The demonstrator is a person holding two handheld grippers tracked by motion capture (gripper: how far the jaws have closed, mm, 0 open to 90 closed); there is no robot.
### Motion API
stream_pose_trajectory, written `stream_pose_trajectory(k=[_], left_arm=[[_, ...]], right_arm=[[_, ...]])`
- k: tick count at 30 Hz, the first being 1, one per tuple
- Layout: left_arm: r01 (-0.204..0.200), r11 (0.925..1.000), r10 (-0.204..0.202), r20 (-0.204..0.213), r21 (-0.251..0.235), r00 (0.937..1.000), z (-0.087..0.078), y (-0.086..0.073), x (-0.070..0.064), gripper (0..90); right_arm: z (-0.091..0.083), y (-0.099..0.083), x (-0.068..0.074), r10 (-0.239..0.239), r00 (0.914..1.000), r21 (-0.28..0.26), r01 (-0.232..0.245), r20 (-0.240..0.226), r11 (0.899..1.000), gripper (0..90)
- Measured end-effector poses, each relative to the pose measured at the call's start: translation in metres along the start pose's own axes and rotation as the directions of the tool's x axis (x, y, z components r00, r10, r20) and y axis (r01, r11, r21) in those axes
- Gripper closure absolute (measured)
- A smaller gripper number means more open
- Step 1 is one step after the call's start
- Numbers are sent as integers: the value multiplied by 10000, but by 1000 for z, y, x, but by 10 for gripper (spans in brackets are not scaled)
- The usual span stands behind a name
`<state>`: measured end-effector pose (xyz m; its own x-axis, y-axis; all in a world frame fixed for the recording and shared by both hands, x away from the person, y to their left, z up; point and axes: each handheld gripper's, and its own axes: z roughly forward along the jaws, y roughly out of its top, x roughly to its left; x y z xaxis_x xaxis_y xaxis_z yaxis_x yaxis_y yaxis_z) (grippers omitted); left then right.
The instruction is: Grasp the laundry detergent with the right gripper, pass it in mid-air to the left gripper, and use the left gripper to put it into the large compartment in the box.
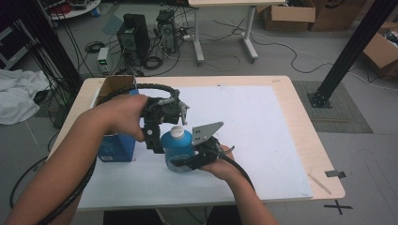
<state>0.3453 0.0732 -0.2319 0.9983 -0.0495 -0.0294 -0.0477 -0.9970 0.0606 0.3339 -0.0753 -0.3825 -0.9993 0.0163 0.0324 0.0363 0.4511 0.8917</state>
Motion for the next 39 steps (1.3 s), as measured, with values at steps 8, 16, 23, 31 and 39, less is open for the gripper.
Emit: stream_pose_trajectory(k=[8,16,23,31,39], left_arm=[[106,9999,-106,-46,25,9999,0,-1,-4,0],[124,9998,-124,-36,135,9999,4,2,-7,0],[-135,9998,135,10,177,9999,8,8,-9,2],[-92,9995,90,57,295,9999,9,8,-10,37],[25,9997,-24,-28,245,10000,9,8,-9,59]], right_arm=[[12,9,-4,-84,9999,-99,83,-57,9999,474],[23,14,-3,-217,9996,-55,216,-165,9998,474],[25,22,-1,-256,9995,-163,252,-209,9995,474],[23,23,0,-210,9996,-101,208,-190,9997,473],[22,23,0,-191,9996,-100,189,-191,9998,473]])
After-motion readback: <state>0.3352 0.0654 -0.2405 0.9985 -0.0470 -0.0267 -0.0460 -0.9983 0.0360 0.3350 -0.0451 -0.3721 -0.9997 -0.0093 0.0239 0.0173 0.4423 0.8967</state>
